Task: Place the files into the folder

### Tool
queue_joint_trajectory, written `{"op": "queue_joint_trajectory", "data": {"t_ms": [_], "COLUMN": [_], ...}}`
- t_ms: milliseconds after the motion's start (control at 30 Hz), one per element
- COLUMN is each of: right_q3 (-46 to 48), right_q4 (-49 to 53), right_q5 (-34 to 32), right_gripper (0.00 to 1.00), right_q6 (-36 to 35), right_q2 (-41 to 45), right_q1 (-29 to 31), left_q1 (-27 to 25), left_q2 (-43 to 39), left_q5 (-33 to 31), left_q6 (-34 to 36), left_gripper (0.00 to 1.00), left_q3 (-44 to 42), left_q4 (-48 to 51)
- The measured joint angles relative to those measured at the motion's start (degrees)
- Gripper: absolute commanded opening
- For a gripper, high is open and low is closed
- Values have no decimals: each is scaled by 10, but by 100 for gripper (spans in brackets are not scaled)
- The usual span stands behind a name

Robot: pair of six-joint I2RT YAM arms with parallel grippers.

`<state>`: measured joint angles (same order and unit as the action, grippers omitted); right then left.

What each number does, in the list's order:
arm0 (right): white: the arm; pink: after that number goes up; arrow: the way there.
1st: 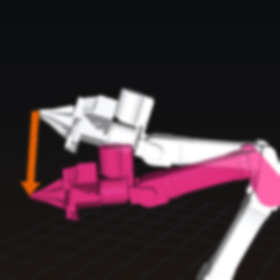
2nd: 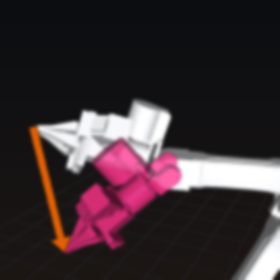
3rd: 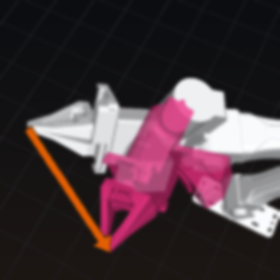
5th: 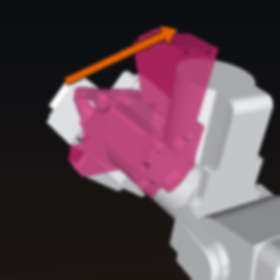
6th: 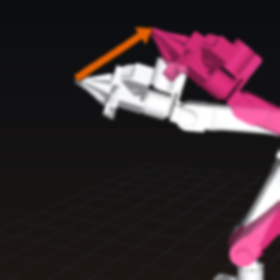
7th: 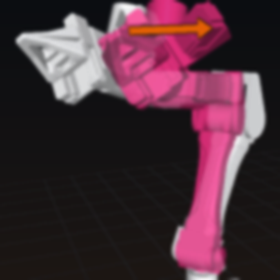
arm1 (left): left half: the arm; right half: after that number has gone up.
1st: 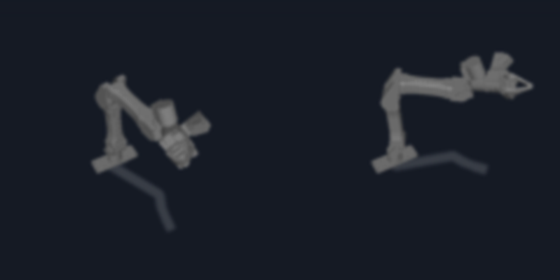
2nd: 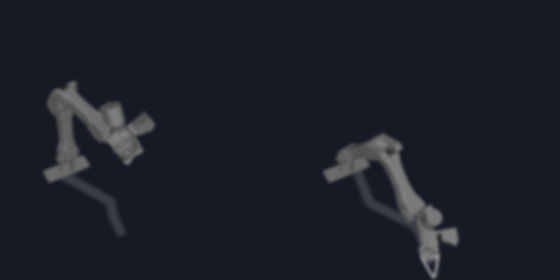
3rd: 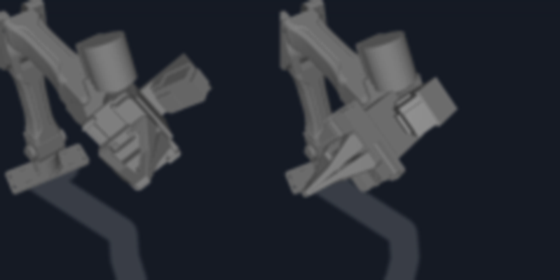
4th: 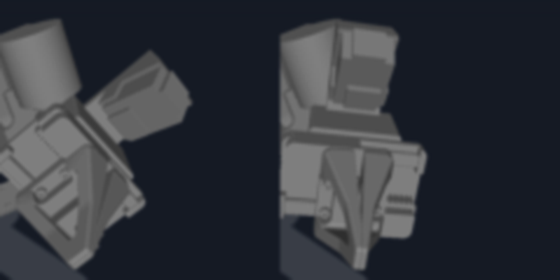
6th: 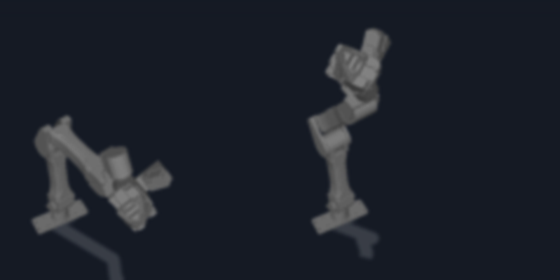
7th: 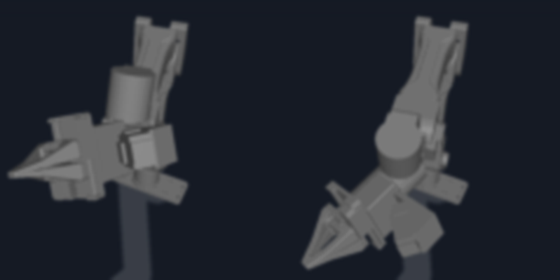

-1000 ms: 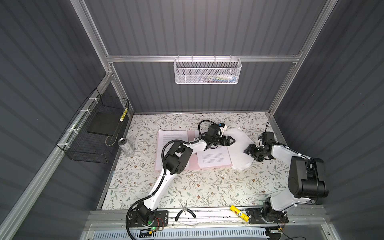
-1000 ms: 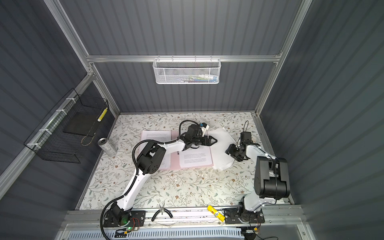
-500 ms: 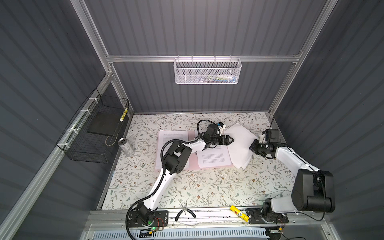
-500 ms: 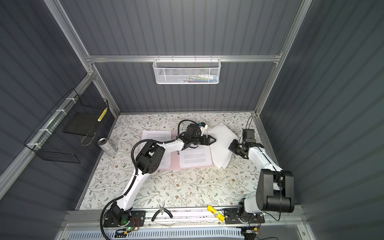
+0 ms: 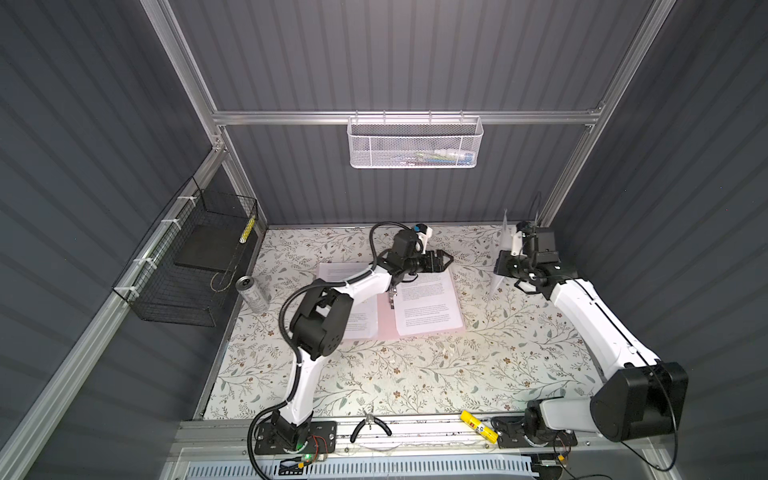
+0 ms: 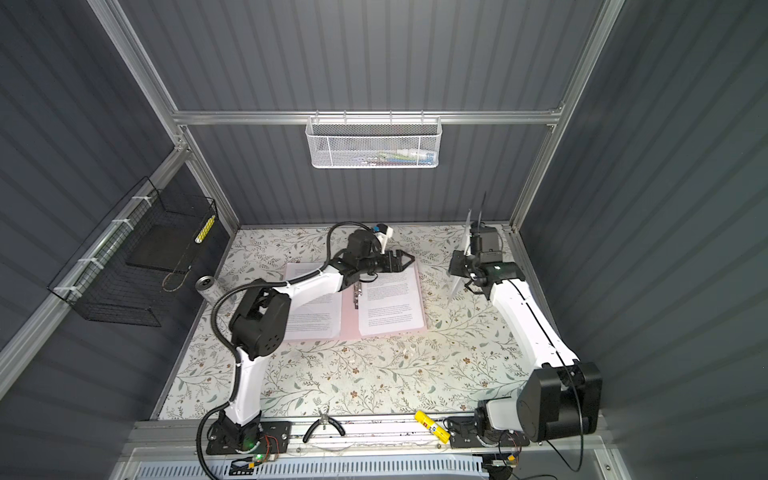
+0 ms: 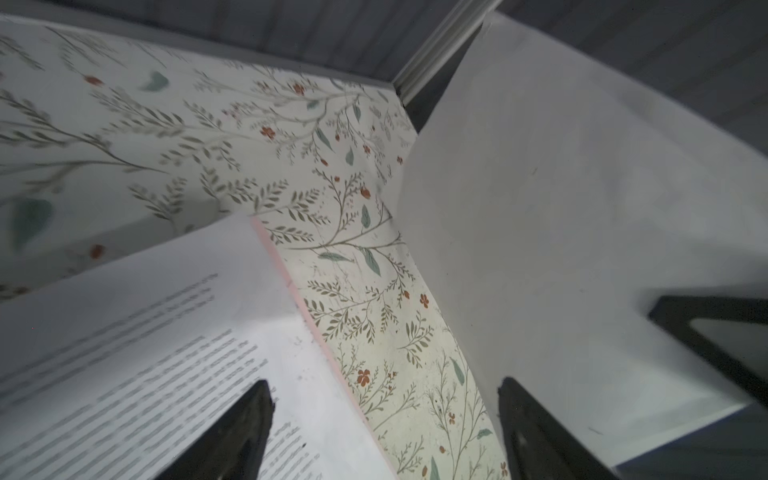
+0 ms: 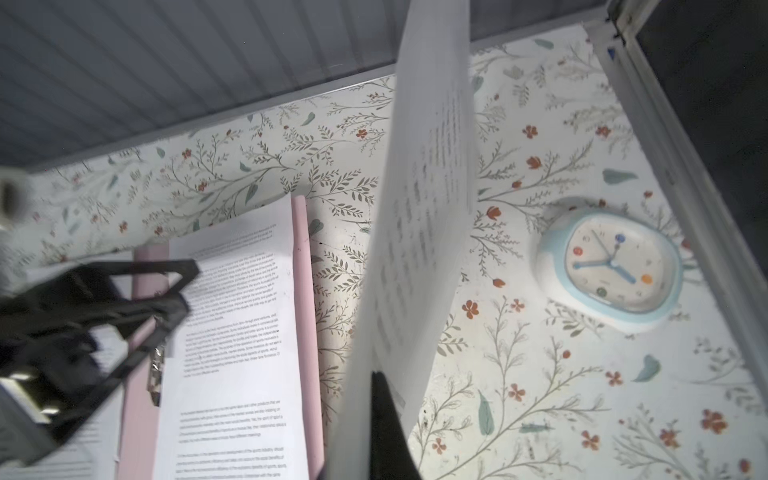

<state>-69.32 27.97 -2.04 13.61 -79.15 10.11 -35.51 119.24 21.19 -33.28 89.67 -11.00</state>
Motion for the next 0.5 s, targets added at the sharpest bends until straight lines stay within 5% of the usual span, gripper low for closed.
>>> {"op": "queue_joint_trajectory", "data": {"t_ms": [233,500], "right_q3": [-63,-134], "right_q4": [44,92], "right_q5": [-113,-162], "right_gripper": [0,0], "right_q6": [-116,-162], "right_q2": [-121,-236], "right_q1": [172,298], "left_q1": [73,92], "left_q2": [-142,-196], "left_q5": [-68,-97], "left_q6": [10,21], "left_gripper": [88,89], "left_q3": [-129,-236], "left_q4": [-6,7]}}
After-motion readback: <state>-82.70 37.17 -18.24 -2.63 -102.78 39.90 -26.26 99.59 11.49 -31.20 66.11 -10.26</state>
